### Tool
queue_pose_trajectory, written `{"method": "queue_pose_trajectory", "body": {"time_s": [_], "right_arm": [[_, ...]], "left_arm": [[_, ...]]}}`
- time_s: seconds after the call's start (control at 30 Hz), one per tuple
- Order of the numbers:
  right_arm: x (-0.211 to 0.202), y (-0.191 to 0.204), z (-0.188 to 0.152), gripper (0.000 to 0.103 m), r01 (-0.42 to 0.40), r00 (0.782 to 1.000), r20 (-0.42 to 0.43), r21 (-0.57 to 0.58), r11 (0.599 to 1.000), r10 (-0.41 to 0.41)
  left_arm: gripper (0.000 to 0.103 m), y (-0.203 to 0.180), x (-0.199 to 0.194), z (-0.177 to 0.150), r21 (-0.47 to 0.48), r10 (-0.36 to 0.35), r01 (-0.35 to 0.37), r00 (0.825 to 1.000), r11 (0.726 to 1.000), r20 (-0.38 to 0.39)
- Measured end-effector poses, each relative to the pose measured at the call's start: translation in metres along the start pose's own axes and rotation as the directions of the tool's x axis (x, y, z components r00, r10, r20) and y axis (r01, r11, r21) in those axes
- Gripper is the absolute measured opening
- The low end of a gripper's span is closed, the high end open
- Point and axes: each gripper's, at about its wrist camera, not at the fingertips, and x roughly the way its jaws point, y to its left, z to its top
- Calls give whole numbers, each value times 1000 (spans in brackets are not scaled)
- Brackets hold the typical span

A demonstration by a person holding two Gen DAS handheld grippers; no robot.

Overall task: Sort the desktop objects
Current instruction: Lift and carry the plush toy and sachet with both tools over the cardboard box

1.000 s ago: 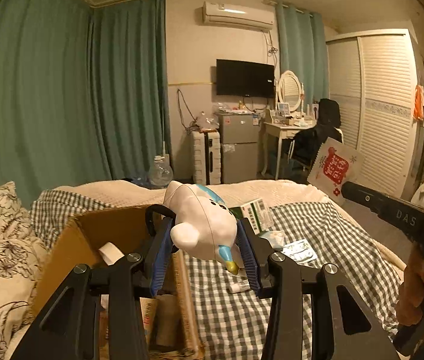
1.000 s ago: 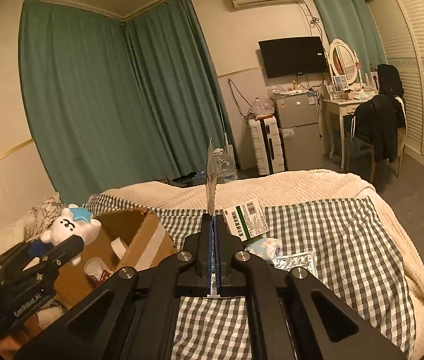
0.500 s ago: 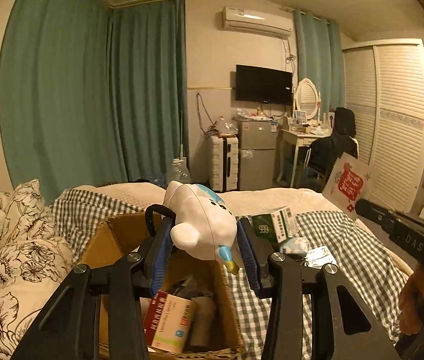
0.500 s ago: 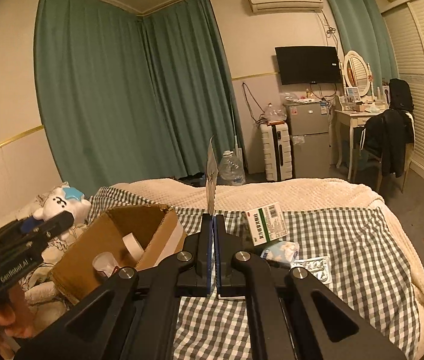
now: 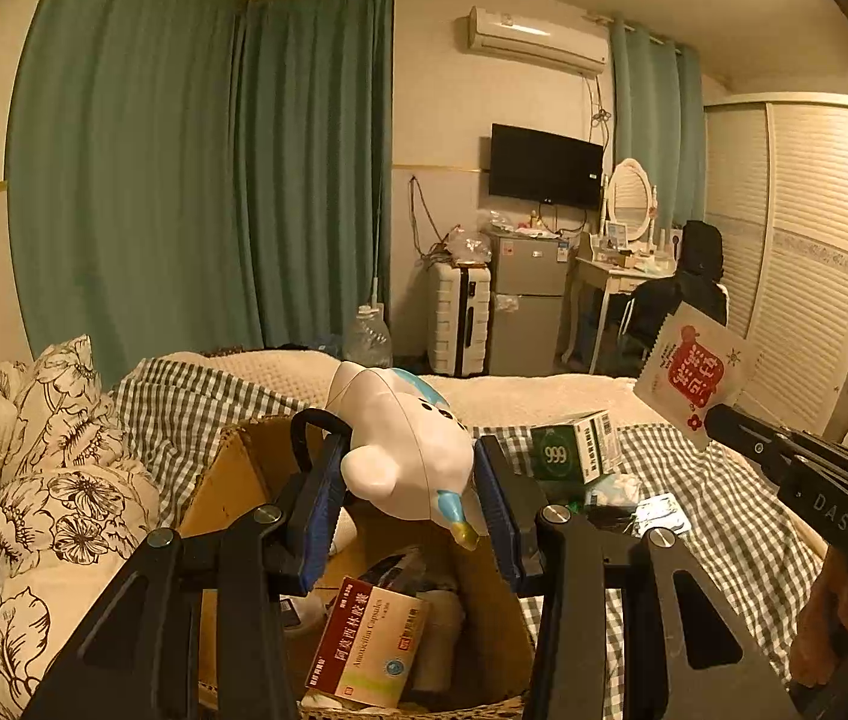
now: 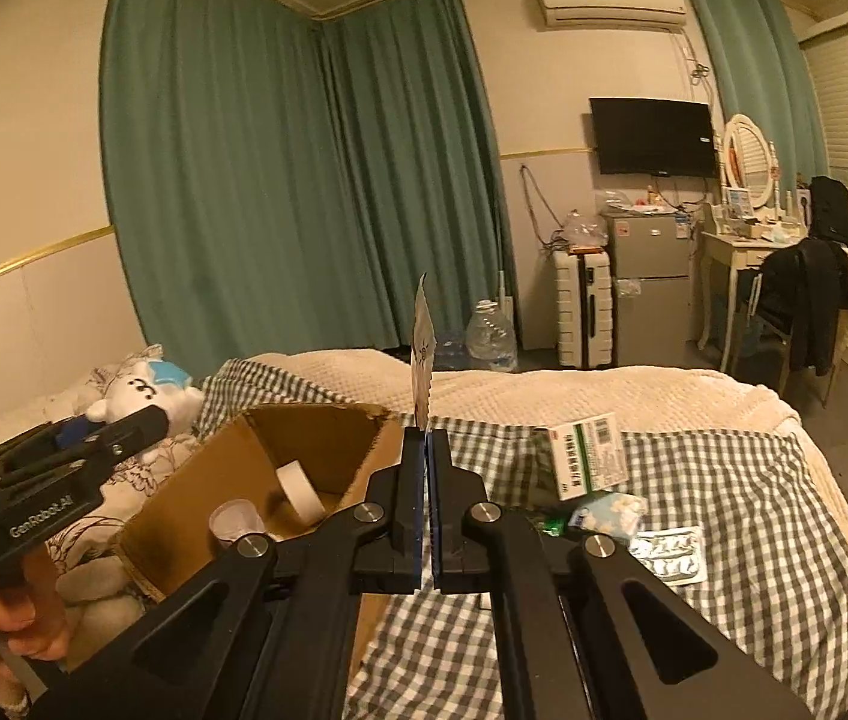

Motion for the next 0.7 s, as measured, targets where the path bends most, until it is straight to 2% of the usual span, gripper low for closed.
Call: {"method": "queue_pose_trajectory", "body": {"time_s": [0.47,0.7], "right_arm": [[40,39,-17,1,-87,995,-64,-80,993,82],[58,54,-23,1,-118,989,-100,-98,988,108]], "left_arm": [[44,35,39,-15,-45,51,-55,994,997,-99],[44,39,50,-21,-35,47,-52,990,998,-135]]}}
